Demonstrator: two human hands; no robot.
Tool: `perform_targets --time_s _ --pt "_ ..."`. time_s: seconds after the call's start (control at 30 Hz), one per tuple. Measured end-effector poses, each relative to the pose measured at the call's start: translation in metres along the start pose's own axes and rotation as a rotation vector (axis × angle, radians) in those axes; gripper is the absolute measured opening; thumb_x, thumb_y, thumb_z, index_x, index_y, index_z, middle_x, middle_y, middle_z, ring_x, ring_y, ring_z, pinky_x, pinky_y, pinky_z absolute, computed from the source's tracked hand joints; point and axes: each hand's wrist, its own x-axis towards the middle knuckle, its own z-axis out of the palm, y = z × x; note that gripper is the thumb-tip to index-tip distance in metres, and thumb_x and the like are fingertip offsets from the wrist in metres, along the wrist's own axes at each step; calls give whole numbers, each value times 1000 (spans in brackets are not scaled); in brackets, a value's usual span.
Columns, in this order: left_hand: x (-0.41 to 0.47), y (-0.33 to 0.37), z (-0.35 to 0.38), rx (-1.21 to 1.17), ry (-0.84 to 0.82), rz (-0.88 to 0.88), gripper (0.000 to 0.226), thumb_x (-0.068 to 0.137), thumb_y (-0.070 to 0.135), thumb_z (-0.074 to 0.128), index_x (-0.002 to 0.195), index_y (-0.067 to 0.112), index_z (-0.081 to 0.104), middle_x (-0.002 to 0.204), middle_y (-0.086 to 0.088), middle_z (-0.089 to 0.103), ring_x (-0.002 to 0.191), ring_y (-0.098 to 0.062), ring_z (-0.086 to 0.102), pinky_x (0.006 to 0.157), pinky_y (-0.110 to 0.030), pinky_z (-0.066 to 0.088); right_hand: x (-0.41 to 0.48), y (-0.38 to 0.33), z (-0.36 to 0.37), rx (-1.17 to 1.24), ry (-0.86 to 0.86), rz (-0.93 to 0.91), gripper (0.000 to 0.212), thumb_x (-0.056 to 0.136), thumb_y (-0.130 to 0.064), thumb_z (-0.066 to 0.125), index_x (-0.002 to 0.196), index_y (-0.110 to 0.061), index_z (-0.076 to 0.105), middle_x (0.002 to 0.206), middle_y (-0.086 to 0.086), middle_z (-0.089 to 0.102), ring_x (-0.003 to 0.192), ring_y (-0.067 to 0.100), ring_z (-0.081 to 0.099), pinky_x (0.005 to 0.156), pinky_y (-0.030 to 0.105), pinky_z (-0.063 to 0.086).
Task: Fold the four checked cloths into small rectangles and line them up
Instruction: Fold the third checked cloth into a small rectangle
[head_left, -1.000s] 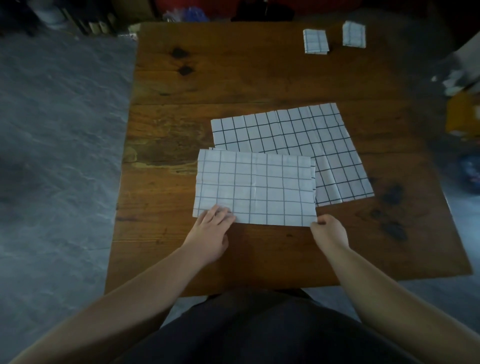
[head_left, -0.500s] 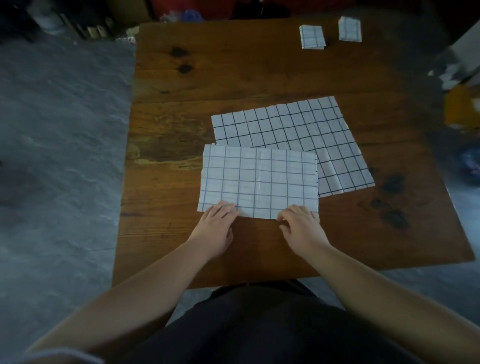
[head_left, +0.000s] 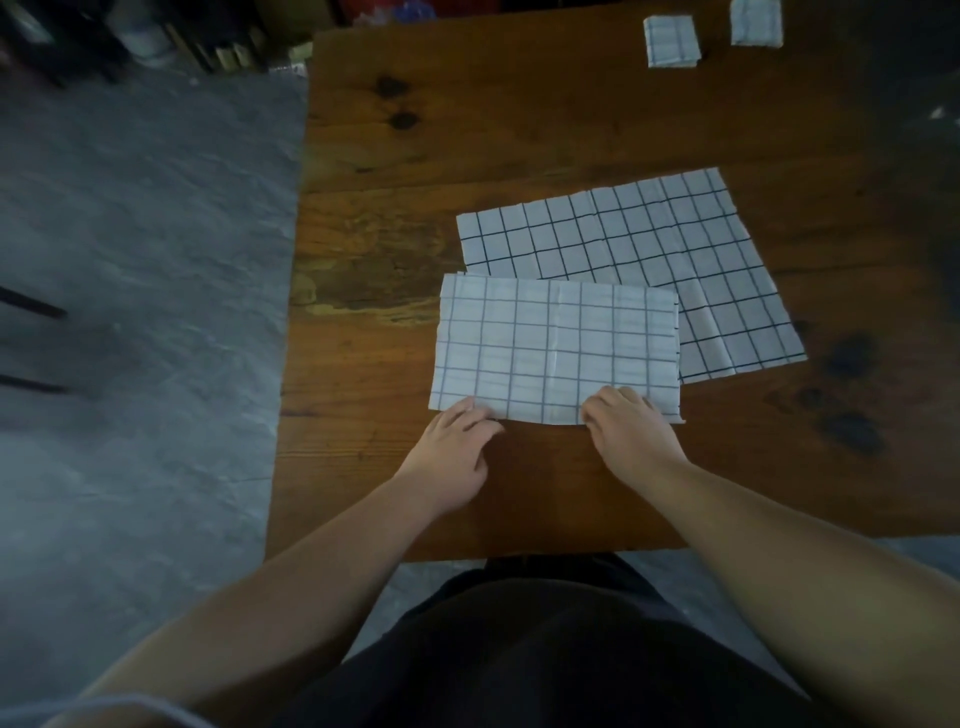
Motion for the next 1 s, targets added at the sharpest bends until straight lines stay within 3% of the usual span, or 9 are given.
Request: perform_targets --time_s 0.23,0.37,0.53,0.67,0.73,0.8,0.87,0.93,1.0 --pt "8 22 -23 -45 136 19 53 103 21 53 153 28 37 163 6 32 156 -16 9 126 -39 12 -17 -24 -35 63 98 41 12 101 -23 44 98 -29 53 98 -12 54 94 11 48 97 35 41" --pt "19 44 -42 -15 225 106 47 102 33 57 147 27 47 156 6 45 152 -17 24 125 -37 17 -37 -36 -74 59 185 75 8 101 -24 48 96 -30 53 88 -14 57 84 10 51 94 35 41" --pt "17 70 -77 37 502 280 20 102 34 55 107 27 73 103 10 73 106 -13 64 104 -33 40 -59 -47 -138 23 286 117 7 105 -26 47 100 -28 52 81 -11 60 73 11 45 84 32 36" --pt "13 101 -127 35 495 206 25 104 39 47 108 32 71 96 12 73 90 -9 65 100 -35 47 -72 -48 -188 -20 390 92 8 105 -28 50 106 -28 57 77 -10 63 72 9 54 95 37 44" --pt "10 122 -156 36 490 176 26 104 41 46 106 33 70 91 11 72 83 -10 66 93 -38 53 -78 -45 -213 -15 427 81 21 105 -35 50 123 -28 60 86 -10 69 76 8 50 102 37 41" --pt "3 147 -182 8 478 164 23 104 40 48 104 32 70 92 10 72 84 -12 65 83 -40 57 -85 -40 -238 1 443 69 32 104 -42 52 133 -30 58 99 -11 70 79 7 42 104 37 39" --pt "-4 175 -204 20 476 158 22 104 39 49 108 32 70 99 12 72 89 -12 65 81 -39 57 -89 -30 -260 -6 491 30 33 101 -49 55 130 -33 60 104 -15 69 85 5 52 107 38 42" --pt "-8 202 -222 47 490 173 21 103 39 51 111 33 69 104 13 70 93 -12 64 83 -37 56 -97 -20 -284 34 518 -24 28 99 -49 58 123 -36 63 101 -20 65 93 1 60 100 38 50" --pt "-11 231 -238 65 500 191 20 103 38 52 111 32 69 104 13 69 94 -12 63 83 -36 56 -107 -8 -309 88 513 -65 20 98 -46 61 116 -38 65 96 -22 64 90 -3 60 86 25 52"
